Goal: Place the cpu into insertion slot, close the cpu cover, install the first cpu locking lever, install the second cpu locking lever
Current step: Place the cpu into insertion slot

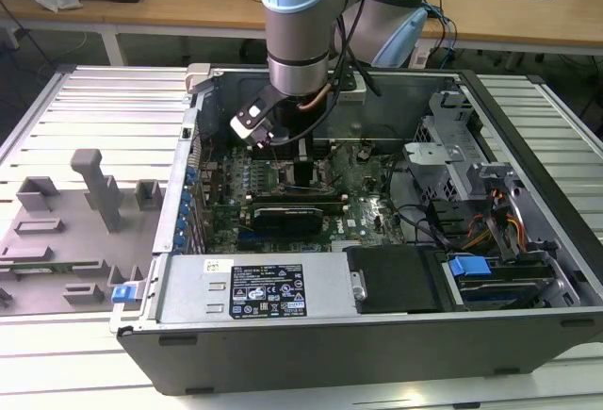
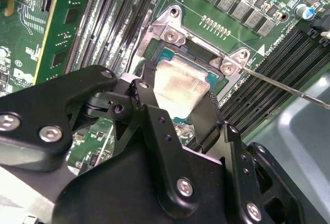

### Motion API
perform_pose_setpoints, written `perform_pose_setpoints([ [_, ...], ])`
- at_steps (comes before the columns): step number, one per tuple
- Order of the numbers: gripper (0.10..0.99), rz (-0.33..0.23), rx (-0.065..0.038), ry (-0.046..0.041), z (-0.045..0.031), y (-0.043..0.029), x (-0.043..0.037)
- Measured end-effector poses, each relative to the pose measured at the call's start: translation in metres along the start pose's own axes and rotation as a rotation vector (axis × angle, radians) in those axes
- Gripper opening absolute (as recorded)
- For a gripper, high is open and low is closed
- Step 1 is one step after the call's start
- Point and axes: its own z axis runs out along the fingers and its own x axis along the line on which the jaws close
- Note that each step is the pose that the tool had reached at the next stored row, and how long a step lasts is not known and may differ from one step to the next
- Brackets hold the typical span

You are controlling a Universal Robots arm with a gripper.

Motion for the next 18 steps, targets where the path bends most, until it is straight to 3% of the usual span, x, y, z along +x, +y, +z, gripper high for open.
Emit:
perform_pose_setpoints([
  [3, 0.529, 0.0, 0.0, -0.0034, -0.0017, 0.0002, 0.0],
  [13, 0.529, 0.0, 0.0, -0.0031, 0.0013, -0.0001, 0.0],
  [14, 0.541, 0.0, -0.001, -0.0025, 0.0015, -0.0001, 0.0001],
  [15, 0.608, 0.0, 0.0, -0.0032, 0.0013, -0.0001, 0.0],
  [18, 0.608, 0.0, 0.0, -0.0035, 0.0001, -0.0001, -0.0001],
])
